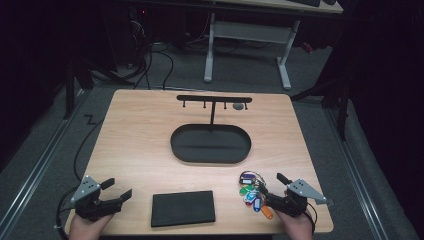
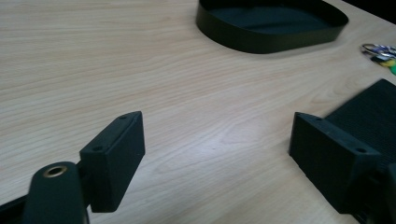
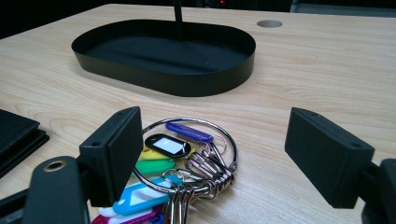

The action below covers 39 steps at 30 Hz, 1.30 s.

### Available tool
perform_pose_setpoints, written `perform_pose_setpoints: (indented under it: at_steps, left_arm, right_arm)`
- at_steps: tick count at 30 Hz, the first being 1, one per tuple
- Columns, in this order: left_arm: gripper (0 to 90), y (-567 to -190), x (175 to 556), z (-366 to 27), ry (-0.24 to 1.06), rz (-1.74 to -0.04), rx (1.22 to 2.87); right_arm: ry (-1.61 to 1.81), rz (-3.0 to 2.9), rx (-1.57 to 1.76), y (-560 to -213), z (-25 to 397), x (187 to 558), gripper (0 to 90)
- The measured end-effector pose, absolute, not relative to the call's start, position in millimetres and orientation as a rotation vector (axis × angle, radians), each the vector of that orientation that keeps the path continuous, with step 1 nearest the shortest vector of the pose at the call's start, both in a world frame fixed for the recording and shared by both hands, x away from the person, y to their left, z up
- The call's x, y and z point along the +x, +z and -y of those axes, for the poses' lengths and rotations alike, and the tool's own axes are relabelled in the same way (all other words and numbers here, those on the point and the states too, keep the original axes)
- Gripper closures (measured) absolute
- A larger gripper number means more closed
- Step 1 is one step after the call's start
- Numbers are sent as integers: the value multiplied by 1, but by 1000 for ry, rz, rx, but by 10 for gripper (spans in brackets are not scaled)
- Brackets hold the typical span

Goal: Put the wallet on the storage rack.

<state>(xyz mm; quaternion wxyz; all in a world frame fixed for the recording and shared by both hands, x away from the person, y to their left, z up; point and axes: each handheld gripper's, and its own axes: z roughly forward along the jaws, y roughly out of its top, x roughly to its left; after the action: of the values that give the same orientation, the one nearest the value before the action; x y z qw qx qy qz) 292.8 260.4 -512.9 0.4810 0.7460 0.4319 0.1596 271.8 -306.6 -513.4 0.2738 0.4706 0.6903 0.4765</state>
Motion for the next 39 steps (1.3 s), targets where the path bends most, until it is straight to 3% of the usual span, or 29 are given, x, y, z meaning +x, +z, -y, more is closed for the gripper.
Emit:
perform_pose_setpoints:
  at_steps: [8, 17, 26, 30, 39]
  left_arm:
    - [316, -516, 288, -236, 308, -933, 1916]
    - [571, -507, 257, -175, 207, -655, 2062]
    - [456, -519, 225, -117, 454, -413, 2305]
    - [455, -523, 224, -112, 571, -404, 2339]
    - [487, -526, 232, -115, 637, -525, 2316]
  right_arm:
    - [1276, -1866, 1271, -515, 307, 273, 194]
    - [1276, -1872, 1273, -515, 307, 274, 194]
    - [1283, -1870, 1279, -516, 307, 274, 195]
    - [1285, -1871, 1278, -516, 308, 273, 195]
    - [1299, -1862, 1296, -516, 310, 273, 195]
